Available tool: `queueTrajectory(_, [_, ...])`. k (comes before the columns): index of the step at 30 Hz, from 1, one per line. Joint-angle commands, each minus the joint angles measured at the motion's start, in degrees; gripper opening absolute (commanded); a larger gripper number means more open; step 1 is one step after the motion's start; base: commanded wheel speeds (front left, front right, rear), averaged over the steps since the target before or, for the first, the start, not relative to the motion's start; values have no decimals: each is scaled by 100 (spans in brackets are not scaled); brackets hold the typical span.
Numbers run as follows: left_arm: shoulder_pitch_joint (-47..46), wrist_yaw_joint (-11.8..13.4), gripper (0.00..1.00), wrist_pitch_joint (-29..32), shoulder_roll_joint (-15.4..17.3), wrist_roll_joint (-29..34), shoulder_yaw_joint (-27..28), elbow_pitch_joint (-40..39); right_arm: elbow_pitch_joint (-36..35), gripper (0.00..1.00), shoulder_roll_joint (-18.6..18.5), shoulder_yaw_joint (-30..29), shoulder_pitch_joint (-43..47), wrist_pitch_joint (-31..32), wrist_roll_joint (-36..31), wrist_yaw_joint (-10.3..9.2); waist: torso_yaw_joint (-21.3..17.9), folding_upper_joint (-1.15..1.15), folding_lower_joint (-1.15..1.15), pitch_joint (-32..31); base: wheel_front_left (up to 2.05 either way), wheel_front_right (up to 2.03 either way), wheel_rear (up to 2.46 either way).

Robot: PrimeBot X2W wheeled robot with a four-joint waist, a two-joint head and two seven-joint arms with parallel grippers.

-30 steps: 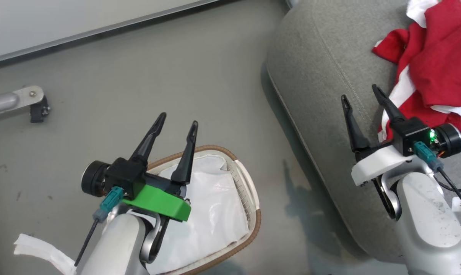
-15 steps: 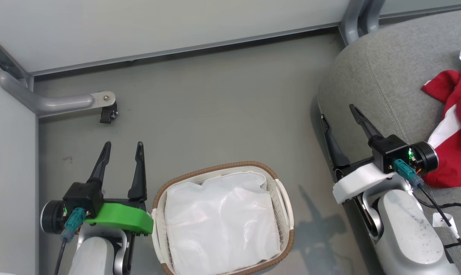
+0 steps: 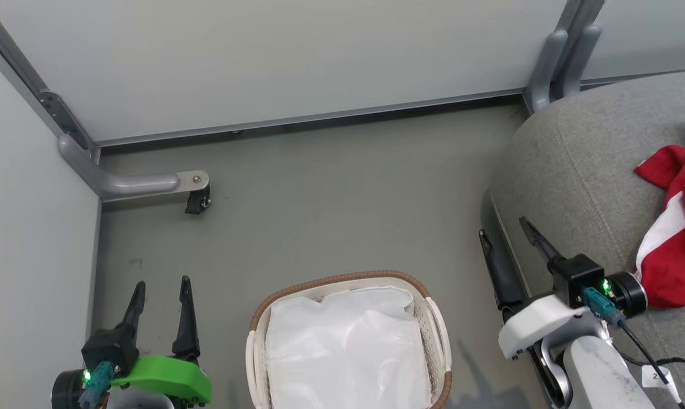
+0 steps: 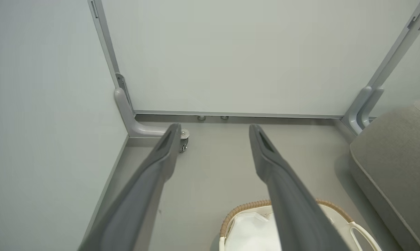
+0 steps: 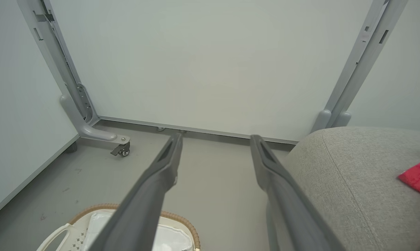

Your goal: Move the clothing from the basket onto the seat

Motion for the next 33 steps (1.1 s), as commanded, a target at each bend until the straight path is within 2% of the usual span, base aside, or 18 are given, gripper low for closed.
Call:
queueTrajectory(1, [153, 19, 100, 4, 5, -72, 15, 45, 7, 100, -17, -33, 169, 0, 50, -7, 65, 0, 0, -149, 0, 0, 0])
queueTrajectory(11, [479, -30, 100, 4, 6, -211, 16, 161, 67, 100, -14, -149, 558, 0, 240, -8, 102, 0, 0, -422, 0, 0, 0])
queueTrajectory(12, [420, -24, 0, 0, -2, -214, 13, 156, 73, 0, 3, -137, 509, 0, 229, 0, 96, 0, 0, -410, 0, 0, 0])
queueTrajectory(17, [414, -24, 0, 23, -34, -269, 22, 371, 271, 0, 39, -127, 598, 18, 281, 0, 100, 0, 0, -422, 0, 0, 0])
queueTrajectory(33, [279, -34, 0, 471, -26, -1896, 171, 172, 91, 0, 29, -354, 623, 467, 2095, -1, 130, 0, 0, -458, 0, 0, 0])
